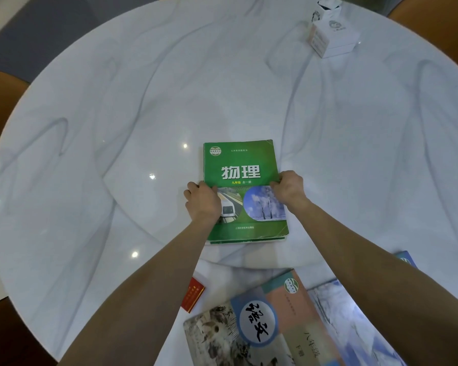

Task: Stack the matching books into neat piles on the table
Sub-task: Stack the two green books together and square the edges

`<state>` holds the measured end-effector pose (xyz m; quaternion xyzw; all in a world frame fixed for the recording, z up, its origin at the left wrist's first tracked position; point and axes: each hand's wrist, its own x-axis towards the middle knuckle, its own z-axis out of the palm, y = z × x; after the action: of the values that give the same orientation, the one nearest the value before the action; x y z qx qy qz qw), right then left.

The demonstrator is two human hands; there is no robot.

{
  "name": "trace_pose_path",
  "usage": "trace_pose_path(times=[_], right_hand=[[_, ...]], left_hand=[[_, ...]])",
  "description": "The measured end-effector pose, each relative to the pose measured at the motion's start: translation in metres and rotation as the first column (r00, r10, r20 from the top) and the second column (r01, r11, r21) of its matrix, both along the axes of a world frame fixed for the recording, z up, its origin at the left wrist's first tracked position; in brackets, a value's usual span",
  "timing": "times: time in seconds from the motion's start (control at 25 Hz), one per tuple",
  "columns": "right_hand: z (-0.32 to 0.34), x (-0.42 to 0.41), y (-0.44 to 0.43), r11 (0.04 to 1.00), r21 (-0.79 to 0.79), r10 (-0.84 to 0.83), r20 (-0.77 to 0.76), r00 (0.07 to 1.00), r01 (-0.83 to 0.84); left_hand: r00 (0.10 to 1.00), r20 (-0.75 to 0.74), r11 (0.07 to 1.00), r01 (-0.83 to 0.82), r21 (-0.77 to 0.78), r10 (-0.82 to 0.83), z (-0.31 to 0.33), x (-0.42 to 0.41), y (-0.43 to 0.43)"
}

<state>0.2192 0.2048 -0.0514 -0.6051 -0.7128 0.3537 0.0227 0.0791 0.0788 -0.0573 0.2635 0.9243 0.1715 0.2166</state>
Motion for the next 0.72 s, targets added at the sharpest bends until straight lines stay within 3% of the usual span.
trace_pose_path(times=[0.72], right_hand=[[0.0058,0.0018,-0.0075,1.000,-0.004,-0.015,0.017,1.000,0.015]], left_hand=[[0.999,-0.015,0.999,0.046,-0.011,-0.046,0.0017,0.0021,-0.0046]])
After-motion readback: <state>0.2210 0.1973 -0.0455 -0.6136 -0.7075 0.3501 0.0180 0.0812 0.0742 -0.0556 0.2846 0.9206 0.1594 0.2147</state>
